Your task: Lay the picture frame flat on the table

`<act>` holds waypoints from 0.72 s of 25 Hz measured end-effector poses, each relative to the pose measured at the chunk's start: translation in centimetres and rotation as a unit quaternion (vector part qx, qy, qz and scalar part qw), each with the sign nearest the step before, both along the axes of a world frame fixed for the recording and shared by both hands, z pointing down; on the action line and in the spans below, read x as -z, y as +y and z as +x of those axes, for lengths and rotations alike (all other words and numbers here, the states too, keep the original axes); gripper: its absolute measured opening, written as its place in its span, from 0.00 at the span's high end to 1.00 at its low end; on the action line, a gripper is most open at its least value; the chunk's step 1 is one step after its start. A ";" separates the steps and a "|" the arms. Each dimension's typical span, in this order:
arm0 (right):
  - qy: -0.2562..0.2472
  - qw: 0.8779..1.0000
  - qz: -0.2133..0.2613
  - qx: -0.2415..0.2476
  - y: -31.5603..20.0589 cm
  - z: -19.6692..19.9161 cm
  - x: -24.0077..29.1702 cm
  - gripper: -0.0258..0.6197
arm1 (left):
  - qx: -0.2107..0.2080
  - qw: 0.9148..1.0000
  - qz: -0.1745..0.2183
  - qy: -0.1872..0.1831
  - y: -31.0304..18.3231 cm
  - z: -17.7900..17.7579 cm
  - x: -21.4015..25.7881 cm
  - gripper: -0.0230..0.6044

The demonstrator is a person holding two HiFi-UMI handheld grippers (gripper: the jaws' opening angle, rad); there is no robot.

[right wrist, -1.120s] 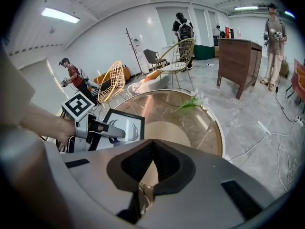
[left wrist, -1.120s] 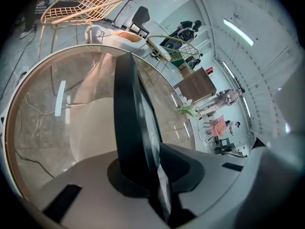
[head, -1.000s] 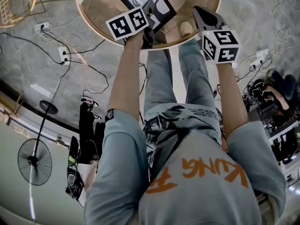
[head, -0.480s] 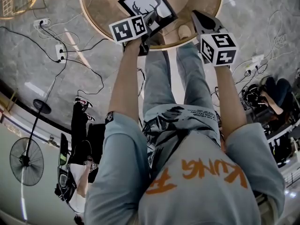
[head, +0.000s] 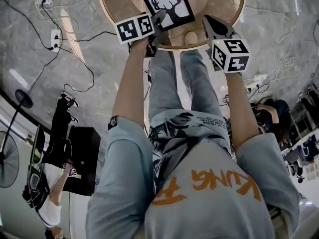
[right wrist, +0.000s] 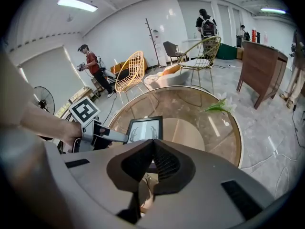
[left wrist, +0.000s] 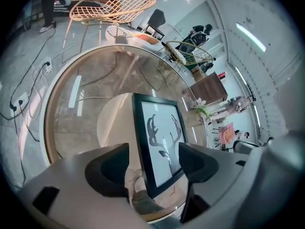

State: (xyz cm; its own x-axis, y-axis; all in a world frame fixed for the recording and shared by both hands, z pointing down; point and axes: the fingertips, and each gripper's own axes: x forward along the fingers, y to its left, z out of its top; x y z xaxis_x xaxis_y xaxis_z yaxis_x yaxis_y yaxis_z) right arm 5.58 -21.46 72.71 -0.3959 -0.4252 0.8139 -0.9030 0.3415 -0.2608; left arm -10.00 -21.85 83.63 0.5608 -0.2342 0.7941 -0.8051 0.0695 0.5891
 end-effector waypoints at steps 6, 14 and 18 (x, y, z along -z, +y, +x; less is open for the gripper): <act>-0.006 0.999 0.001 0.042 -0.2 -3.5 1.5 0.96 | 0.060 0.998 0.020 0.012 0.3 -3.0 2.5 0.44; -0.019 0.998 0.001 0.067 1.9 -4.7 4.8 0.96 | 0.105 0.991 0.086 0.022 1.5 -1.7 9.6 0.55; 0.011 0.993 0.025 0.115 2.9 -4.1 6.8 0.96 | 0.167 0.979 0.113 0.028 1.4 -0.4 13.0 0.70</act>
State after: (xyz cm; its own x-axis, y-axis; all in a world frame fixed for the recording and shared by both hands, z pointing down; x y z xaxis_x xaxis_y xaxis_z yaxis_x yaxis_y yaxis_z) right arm 1.50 -18.53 65.95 -0.4692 -0.3661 0.8037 -0.8052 0.5511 -0.2190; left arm -10.38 -20.45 70.66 0.4641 -0.5774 0.6718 -0.7265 0.1859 0.6616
